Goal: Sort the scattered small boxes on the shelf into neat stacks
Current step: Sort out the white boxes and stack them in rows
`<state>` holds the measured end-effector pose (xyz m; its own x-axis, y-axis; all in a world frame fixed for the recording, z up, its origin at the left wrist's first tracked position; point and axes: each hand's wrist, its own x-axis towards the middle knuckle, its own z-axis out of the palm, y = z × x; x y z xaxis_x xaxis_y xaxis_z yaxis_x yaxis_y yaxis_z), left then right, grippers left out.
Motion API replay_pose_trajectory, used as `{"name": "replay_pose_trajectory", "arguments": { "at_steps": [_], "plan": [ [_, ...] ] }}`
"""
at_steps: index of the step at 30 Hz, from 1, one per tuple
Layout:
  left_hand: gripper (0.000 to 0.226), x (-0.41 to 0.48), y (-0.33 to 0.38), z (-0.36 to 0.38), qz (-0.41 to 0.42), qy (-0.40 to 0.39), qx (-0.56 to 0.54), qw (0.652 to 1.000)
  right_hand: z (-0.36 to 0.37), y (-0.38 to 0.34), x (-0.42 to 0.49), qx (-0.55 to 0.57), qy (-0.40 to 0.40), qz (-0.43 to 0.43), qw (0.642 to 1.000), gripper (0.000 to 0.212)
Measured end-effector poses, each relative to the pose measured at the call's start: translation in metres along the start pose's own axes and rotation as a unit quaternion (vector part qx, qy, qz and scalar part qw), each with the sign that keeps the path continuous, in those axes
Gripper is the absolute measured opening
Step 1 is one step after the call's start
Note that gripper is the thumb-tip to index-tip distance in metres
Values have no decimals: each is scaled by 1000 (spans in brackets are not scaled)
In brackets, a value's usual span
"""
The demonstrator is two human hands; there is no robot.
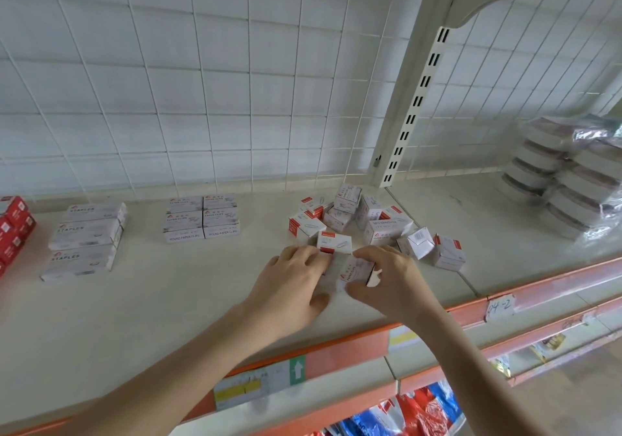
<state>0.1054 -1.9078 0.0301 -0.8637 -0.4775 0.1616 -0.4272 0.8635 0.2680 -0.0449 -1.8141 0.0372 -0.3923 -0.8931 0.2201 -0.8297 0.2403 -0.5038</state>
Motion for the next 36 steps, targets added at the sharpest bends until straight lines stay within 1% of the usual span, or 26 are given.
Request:
{"name": "replay_pose_trajectory", "arguments": {
  "at_steps": [2, 4, 6, 8, 11, 14, 16, 17, 20, 21, 23, 27, 30, 32, 34, 36],
  "plan": [
    [72, -1, 6, -2, -1, 2, -5, 1000, -3, -3, 0, 35, 14, 24, 999, 45],
    [83, -1, 12, -4, -8, 21, -9, 1000, -4, -9, 0, 97, 33, 51, 993, 42],
    [88, 0, 18, -2, -21, 49, -8, 999, -1, -17, 1, 159, 52, 65, 984, 40],
    [90, 2, 20, 1, -22, 94, -9, 995, 4, -24, 4, 200, 70, 73, 975, 39],
    [83, 7, 14, 9, -37, 177, -19, 983, 12, -34, 7, 239, 79, 80, 965, 39],
    [71, 8, 8, 8, -37, 210, -32, 976, 20, -40, 9, 239, 54, 60, 968, 39],
    [58, 6, 3, 10, -30, 225, -45, 973, 24, -42, 10, 250, 33, 62, 966, 42],
    [52, 4, 0, 10, -28, 224, -61, 972, 25, -43, 10, 268, 27, 68, 961, 40],
    [47, -1, -11, 9, -24, 210, -98, 973, 26, -47, 15, 356, 10, 101, 929, 13],
    [48, -3, -14, 7, -19, 210, -105, 972, 26, -49, 16, 369, 0, 108, 923, 13],
    [50, -7, -17, 4, -14, 215, -130, 968, 26, -51, 19, 354, -14, 101, 930, 17],
    [51, -16, -27, -4, 7, 238, -162, 958, 27, -56, 23, 329, -29, 65, 942, 16],
    [48, -23, -37, -9, 15, 250, -140, 958, 29, -64, 24, 300, -40, 37, 952, 16],
    [48, -29, -42, -12, 8, 258, -128, 958, 35, -71, 24, 276, -37, 16, 960, 14],
    [41, -34, -46, -15, -2, 260, -114, 959, 42, -77, 25, 255, -35, -4, 966, 13],
    [39, -40, -51, -19, -16, 259, -86, 962, 49, -82, 26, 244, -43, -12, 969, 12]
  ]
}}
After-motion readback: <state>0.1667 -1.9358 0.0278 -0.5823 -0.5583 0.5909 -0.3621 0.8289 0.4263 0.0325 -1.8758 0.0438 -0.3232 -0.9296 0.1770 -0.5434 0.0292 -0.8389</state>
